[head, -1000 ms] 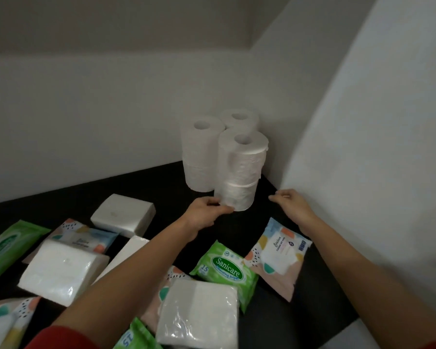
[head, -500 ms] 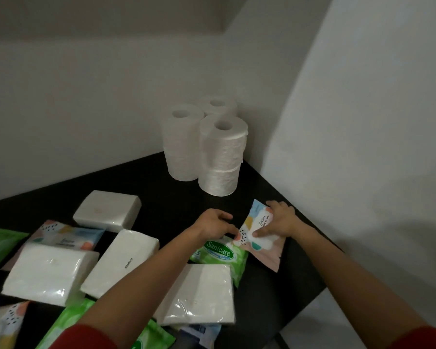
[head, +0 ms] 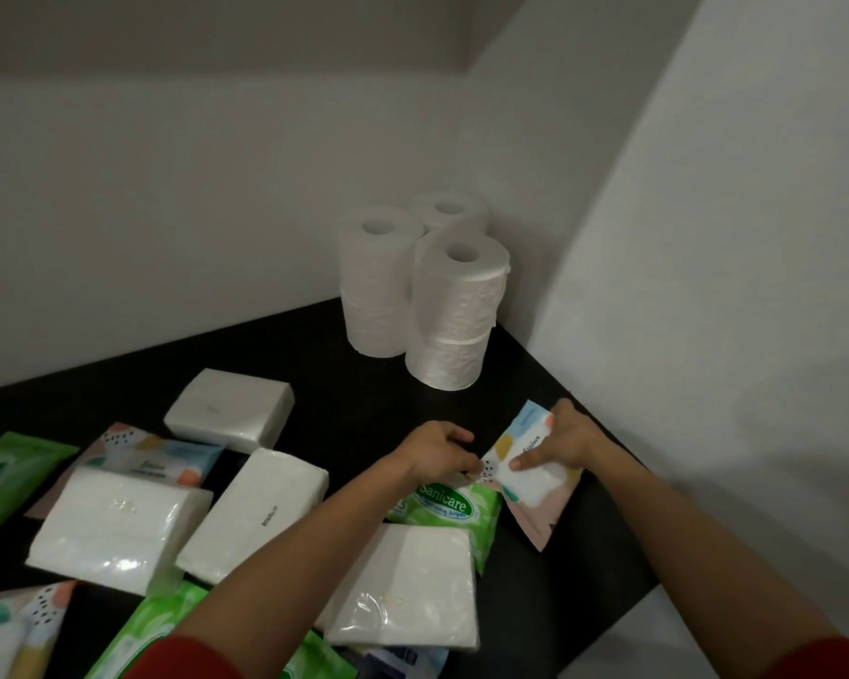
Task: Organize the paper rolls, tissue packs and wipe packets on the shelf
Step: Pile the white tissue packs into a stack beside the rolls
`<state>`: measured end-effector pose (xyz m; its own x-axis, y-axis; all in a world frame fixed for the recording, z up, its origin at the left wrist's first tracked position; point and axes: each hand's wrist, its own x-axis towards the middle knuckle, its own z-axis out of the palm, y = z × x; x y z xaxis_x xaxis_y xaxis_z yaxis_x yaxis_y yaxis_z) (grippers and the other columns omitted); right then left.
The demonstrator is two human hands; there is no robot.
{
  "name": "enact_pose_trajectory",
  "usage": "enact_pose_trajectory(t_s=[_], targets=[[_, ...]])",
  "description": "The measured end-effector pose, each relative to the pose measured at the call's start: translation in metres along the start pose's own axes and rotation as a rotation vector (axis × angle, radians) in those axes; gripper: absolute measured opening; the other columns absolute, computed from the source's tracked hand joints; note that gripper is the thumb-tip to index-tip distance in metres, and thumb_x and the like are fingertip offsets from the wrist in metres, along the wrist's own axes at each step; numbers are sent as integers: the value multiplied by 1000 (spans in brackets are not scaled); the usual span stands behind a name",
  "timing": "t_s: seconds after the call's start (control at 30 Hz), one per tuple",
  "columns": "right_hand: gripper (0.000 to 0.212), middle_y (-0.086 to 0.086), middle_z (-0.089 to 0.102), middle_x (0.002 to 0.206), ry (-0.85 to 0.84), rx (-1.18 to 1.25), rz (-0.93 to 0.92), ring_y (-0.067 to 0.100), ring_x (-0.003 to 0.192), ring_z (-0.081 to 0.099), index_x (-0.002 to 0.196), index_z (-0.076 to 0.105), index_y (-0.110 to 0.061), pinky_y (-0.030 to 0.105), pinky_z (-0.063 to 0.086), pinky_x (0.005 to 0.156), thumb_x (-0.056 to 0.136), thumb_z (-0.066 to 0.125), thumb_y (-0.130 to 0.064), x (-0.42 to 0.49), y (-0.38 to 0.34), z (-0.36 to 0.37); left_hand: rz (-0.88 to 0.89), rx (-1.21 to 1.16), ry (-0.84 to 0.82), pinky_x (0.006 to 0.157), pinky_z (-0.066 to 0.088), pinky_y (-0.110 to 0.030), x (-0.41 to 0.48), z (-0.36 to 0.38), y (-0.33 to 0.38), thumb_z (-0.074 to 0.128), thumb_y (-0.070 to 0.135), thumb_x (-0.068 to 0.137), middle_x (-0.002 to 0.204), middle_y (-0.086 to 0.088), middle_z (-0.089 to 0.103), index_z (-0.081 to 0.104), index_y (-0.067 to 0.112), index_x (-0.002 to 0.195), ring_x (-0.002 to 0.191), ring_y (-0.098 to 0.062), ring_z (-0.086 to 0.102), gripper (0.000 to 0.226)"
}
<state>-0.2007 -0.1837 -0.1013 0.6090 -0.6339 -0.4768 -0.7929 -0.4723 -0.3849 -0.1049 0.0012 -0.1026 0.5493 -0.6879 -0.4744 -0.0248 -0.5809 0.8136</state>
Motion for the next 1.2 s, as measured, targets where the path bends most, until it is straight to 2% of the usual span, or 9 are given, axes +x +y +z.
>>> enact_pose_trajectory(t_s=[0.1, 0.2, 0.3, 0.43, 0.57, 0.7, 0.87, 1.0, 1.2], targets=[[68, 4, 60, 105, -18, 73, -58, 20, 95, 58, 99, 49, -16, 35, 49, 85, 52, 92, -38, -7, -6, -10, 12, -9, -3, 94, 51, -30, -1, -2, -1, 77, 14, 76, 112, -8, 67, 53, 11, 130, 103, -18, 64, 59], [38, 9, 73, 91, -39, 219, -131, 23, 81, 69, 83, 69, -12, 35, 55, 75, 55, 91, -27, -16, -13, -25, 36, -109, -34, 84, 55, -28, -5, -6, 2, 78, 17, 77, 100, -4, 67, 50, 10, 128, 94, -17, 66, 59], [30, 8, 75, 81, -23, 446, -225, 19, 67, 71, 86, 72, -11, 28, 58, 63, 60, 88, -16, -31, -28, -40, 149, -165, -36, 82, 57, -32, -13, -13, 6, 80, 22, 74, 99, -1, 68, 58, 14, 111, 93, -17, 67, 44], [24, 4, 75, 75, -104, 620, -329, 15, 62, 71, 88, 72, -12, 23, 55, 54, 67, 83, -12, -55, -61, -38, 260, -420, 188, 77, 56, -31, -26, -35, 8, 78, 15, 77, 103, -8, 67, 58, 16, 102, 86, -16, 65, 32], [22, 5, 75, 81, -239, 722, -381, 15, 67, 71, 93, 70, -16, 24, 55, 56, 73, 78, -16, -70, -93, -13, 345, -441, 254, 72, 56, -27, -57, -78, 2, 71, 8, 82, 94, -5, 69, 64, 16, 97, 82, -16, 65, 18], [25, 1, 74, 95, -382, 605, -471, 13, 82, 71, 103, 66, -20, 26, 57, 73, 79, 73, -21, -81, -124, 14, 339, -289, 304, 62, 55, -23, -102, -123, -18, 66, 14, 87, 95, -2, 70, 66, 18, 100, 81, -13, 67, 14], [31, -10, 70, 108, -601, 135, -625, 5, 99, 66, 113, 62, -27, 20, 52, 85, 83, 70, -30, -104, -150, 37, 269, -298, 262, 59, 55, -24, -156, -160, -61, 64, 10, 86, 83, -3, 71, 67, 10, 92, 76, -17, 69, 7], [47, -13, 60, 123, -654, -129, -695, 5, 114, 56, 121, 52, -35, 26, 45, 101, 79, 74, -35, -117, -159, 59, 204, -329, 291, 65, 57, -27, -175, -162, -95, 67, 10, 81, 83, -7, 73, 67, 4, 93, 76, -19, 70, 13], [80, -9, 50, 129, -588, -370, -626, 10, 116, 50, 137, 40, -28, 29, 40, 102, 70, 79, -46, -138, -151, 66, 149, -340, 363, 71, 55, -34, -191, -152, -126, 64, 12, 88, 87, -4, 74, 67, 12, 95, 80, -20, 69, 7]])
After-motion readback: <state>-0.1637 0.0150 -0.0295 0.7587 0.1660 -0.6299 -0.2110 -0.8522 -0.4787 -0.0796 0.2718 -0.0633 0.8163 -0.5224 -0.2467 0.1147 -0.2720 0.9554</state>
